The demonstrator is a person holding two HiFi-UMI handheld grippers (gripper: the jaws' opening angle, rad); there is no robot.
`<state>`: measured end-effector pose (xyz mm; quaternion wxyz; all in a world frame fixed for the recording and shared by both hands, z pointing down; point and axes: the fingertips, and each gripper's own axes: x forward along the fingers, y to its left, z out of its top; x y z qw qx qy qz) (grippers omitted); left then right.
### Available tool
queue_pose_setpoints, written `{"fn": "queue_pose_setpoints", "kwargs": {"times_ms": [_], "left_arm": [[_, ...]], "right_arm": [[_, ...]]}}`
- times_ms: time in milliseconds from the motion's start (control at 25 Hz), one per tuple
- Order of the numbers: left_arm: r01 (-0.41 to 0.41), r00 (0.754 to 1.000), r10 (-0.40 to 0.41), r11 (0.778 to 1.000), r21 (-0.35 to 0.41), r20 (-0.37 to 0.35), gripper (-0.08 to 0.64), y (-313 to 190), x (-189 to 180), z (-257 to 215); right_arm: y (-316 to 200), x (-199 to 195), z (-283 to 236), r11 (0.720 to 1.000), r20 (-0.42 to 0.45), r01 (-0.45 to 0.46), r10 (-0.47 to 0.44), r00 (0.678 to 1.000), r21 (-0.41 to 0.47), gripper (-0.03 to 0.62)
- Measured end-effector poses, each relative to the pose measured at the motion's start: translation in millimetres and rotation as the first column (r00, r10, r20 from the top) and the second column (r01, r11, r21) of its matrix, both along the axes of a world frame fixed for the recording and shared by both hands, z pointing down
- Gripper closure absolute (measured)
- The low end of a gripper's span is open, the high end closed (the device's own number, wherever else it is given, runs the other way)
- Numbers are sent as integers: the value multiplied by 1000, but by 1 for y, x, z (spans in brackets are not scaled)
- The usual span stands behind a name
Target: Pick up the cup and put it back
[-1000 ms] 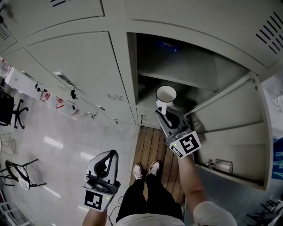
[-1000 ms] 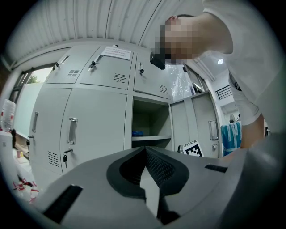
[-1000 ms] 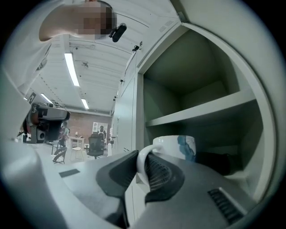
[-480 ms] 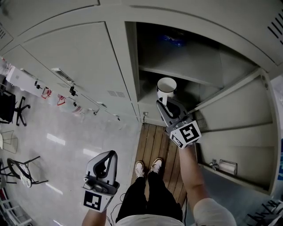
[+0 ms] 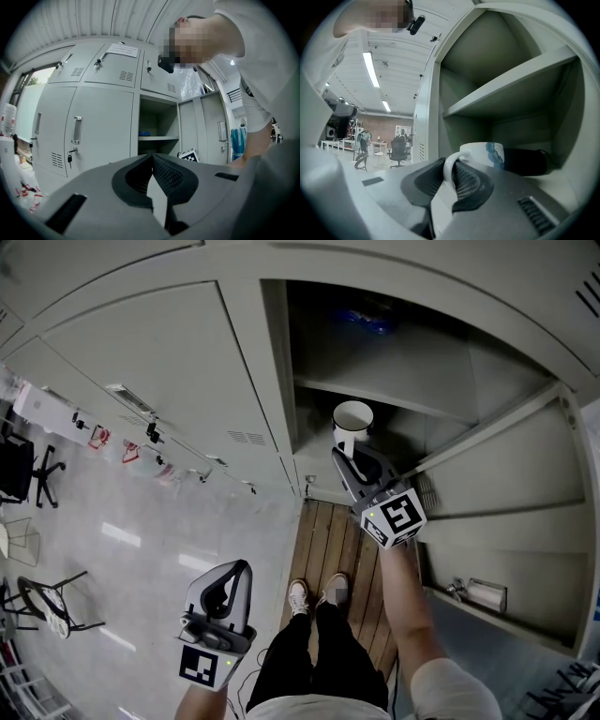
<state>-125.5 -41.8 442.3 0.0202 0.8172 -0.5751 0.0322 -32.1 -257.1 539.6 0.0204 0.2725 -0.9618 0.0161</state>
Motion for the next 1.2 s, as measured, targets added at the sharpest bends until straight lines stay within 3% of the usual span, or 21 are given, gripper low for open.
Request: {"fn": "queue_pose_setpoints", "kwargs": {"times_ms": [520,1200], "left_arm": [[6,1000,-6,1000,-22,-6,538,-1,-2,5],[-16,1000,16,1000,-17,-13,538,-5,3,3]], "right_arm": [[-11,-2,9,1000,-16,-14,13,1000,-16,538],[-11,13,16,995,-81,-102,101,992,1,528]]}}
